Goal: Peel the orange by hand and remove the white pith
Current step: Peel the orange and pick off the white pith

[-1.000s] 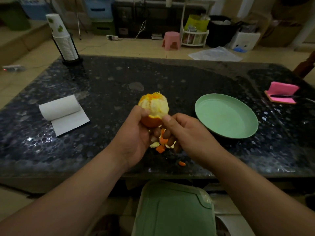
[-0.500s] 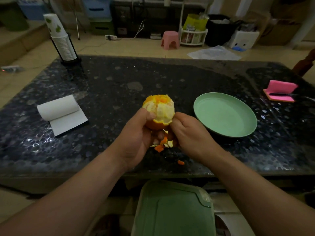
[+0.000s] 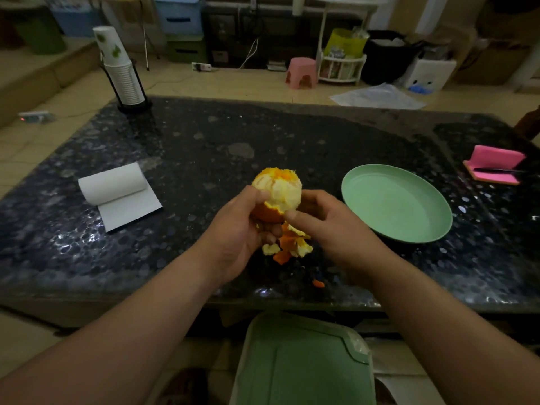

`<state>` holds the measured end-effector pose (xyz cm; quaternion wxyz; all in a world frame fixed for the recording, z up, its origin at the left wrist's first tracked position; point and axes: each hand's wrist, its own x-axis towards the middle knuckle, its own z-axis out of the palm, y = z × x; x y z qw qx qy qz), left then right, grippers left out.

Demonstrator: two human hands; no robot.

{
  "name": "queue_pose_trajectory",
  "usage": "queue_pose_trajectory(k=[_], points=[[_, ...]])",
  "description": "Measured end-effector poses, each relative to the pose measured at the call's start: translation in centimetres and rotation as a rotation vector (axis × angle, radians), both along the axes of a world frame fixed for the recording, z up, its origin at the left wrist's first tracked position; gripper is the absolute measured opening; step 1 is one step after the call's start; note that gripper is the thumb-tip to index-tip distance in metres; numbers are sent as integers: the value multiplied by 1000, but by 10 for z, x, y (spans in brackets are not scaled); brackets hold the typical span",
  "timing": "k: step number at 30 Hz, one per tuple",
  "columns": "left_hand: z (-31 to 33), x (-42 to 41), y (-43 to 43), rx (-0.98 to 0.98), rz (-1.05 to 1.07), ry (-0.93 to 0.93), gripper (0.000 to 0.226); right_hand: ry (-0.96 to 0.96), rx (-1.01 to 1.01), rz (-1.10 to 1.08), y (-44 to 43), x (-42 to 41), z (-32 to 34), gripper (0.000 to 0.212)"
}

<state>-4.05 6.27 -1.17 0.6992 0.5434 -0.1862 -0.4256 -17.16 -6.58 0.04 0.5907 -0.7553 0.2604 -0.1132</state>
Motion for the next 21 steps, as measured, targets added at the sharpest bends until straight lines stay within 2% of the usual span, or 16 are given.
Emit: queue_pose_trajectory(k=[4, 6, 9, 13, 16, 21], points=[[7, 0, 2, 31, -50, -57, 68, -84, 118, 95, -8, -3, 3, 92], [8, 1, 2, 72, -79, -133, 70, -117, 131, 149, -10, -6, 7, 102], [10, 1, 4, 162, -108, -243, 77, -143, 112, 202, -12, -8, 12, 92], [15, -4, 5, 209, -114, -313, 55, -155, 36, 153, -11, -8, 12, 70], [15, -5, 5, 201, -119, -376, 40, -144, -80, 99, -10, -7, 12, 70], [14, 0, 9, 284, -162, -557, 51, -44, -362, 97, -8, -7, 7, 77]])
